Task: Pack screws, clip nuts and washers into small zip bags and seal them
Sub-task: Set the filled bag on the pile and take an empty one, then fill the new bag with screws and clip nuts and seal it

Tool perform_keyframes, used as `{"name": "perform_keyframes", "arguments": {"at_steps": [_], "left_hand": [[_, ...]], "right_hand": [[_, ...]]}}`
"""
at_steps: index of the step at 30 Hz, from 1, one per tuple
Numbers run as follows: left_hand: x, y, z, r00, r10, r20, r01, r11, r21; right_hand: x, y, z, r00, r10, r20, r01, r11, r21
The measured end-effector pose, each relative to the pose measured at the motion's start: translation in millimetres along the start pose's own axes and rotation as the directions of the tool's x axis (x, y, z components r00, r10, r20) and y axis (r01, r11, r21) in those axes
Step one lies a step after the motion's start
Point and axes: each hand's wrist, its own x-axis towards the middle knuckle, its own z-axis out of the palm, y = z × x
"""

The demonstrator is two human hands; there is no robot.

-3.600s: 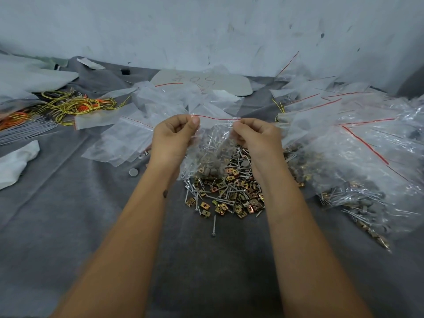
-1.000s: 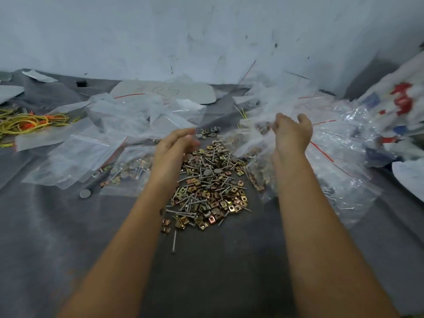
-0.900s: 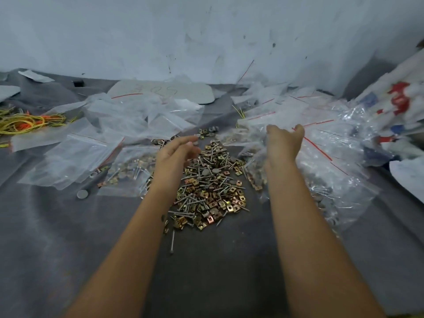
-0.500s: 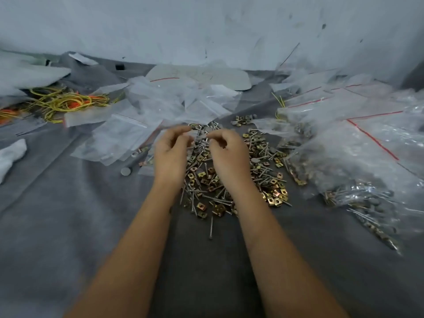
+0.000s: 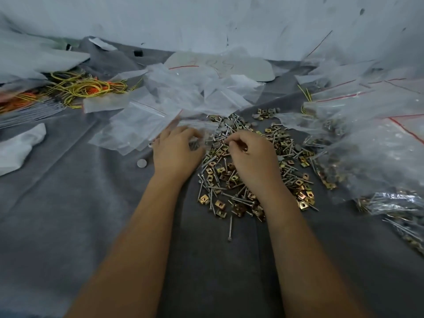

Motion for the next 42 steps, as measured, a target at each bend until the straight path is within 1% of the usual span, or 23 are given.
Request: {"name": "perform_keyframes", "arguments": {"at_steps": [4, 6, 8, 10, 12, 14, 16, 18, 20, 22, 23, 24, 25, 26, 28, 30, 32, 34, 35, 37, 38, 40, 42], "left_hand": [[0, -4, -1, 0.997, -0.055, -0.051, 0.053, 0.997, -0.051], [-1, -4, -2, 0.992, -0.058, -0.115, 0.053, 0.998, -0.042], [-4, -3, -3, 0.979, -0.05, -0.196, 0.025, 0.992, -0.126], [-7, -1, -6, 0.975, 0.014, -0.221, -0.073, 0.962, -0.262], [-10, 3, -9, 0.976, 0.119, -0.18, -0.175, 0.926, -0.335], [-12, 7, -11, 0.969, 0.22, -0.116, -0.248, 0.867, -0.433], [-12, 9, -11, 0.962, 0.26, -0.081, -0.259, 0.782, -0.567], [-13, 9, -12, 0.984, 0.172, -0.043, -0.15, 0.682, -0.716], [-11, 4, -16, 1.0, 0.018, -0.023, -0.029, 0.501, -0.865], [-8, -6, -19, 0.987, -0.157, 0.033, 0.077, 0.283, -0.956], [-7, -10, -20, 0.974, -0.204, 0.096, 0.129, 0.154, -0.98], [-6, -14, -21, 0.964, -0.21, 0.162, 0.177, 0.051, -0.983], [-6, -15, -20, 0.958, -0.188, 0.214, 0.219, 0.004, -0.976], [-6, -14, -20, 0.957, -0.152, 0.246, 0.252, 0.018, -0.968], [-8, -7, -16, 0.96, -0.086, 0.266, 0.277, 0.168, -0.946], [-9, -1, -13, 0.965, -0.063, 0.255, 0.262, 0.311, -0.914], [-10, 1, -11, 0.972, -0.056, 0.23, 0.233, 0.408, -0.883], [-12, 3, -10, 0.978, -0.01, 0.208, 0.185, 0.504, -0.844], [-13, 5, -9, 0.983, 0.015, 0.183, 0.142, 0.574, -0.807], [-14, 14, -7, 0.997, 0.016, 0.079, 0.043, 0.728, -0.685], [-14, 21, -5, 1.0, -0.004, 0.012, 0.01, 0.774, -0.633], [-14, 37, -2, 0.996, -0.034, -0.079, -0.023, 0.782, -0.623], [-13, 53, 2, 0.998, -0.018, -0.064, -0.034, 0.688, -0.725]], "right_hand": [[-2, 2, -2, 1.0, 0.015, 0.008, -0.015, 1.0, -0.011], [-4, 3, -1, 1.0, 0.003, 0.007, -0.002, 1.0, -0.029], [-5, 3, -1, 1.0, -0.004, -0.021, 0.004, 1.0, -0.014], [-4, 2, -3, 0.998, 0.06, -0.012, -0.058, 0.987, 0.15], [-3, 1, -5, 0.988, 0.138, 0.069, -0.153, 0.935, 0.319], [-2, 2, -5, 0.978, 0.163, 0.128, -0.199, 0.911, 0.362], [0, 4, -6, 0.972, 0.18, 0.154, -0.227, 0.894, 0.387], [2, 6, -6, 0.972, 0.194, 0.135, -0.232, 0.89, 0.391], [4, 9, -6, 0.975, 0.206, 0.079, -0.22, 0.881, 0.419], [6, 12, -8, 0.97, 0.242, -0.001, -0.213, 0.855, 0.473], [6, 14, -9, 0.962, 0.271, -0.036, -0.217, 0.835, 0.505], [7, 16, -10, 0.952, 0.3, -0.06, -0.223, 0.814, 0.537], [7, 18, -12, 0.944, 0.321, -0.07, -0.227, 0.793, 0.566], [7, 19, -13, 0.939, 0.335, -0.071, -0.231, 0.772, 0.592], [7, 18, -15, 0.936, 0.347, -0.06, -0.229, 0.73, 0.644], [7, 17, -16, 0.94, 0.339, -0.037, -0.221, 0.69, 0.69], [7, 17, -16, 0.943, 0.334, -0.001, -0.226, 0.642, 0.733], [8, 16, -17, 0.939, 0.342, 0.037, -0.243, 0.583, 0.775], [8, 16, -17, 0.933, 0.354, 0.06, -0.255, 0.535, 0.806], [8, 14, -17, 0.915, 0.392, 0.098, -0.282, 0.446, 0.849], [9, 15, -17, 0.909, 0.405, 0.097, -0.292, 0.453, 0.842], [9, 17, -16, 0.916, 0.396, 0.064, -0.296, 0.559, 0.774], [9, 19, -14, 0.934, 0.357, 0.034, -0.269, 0.634, 0.725]]}}
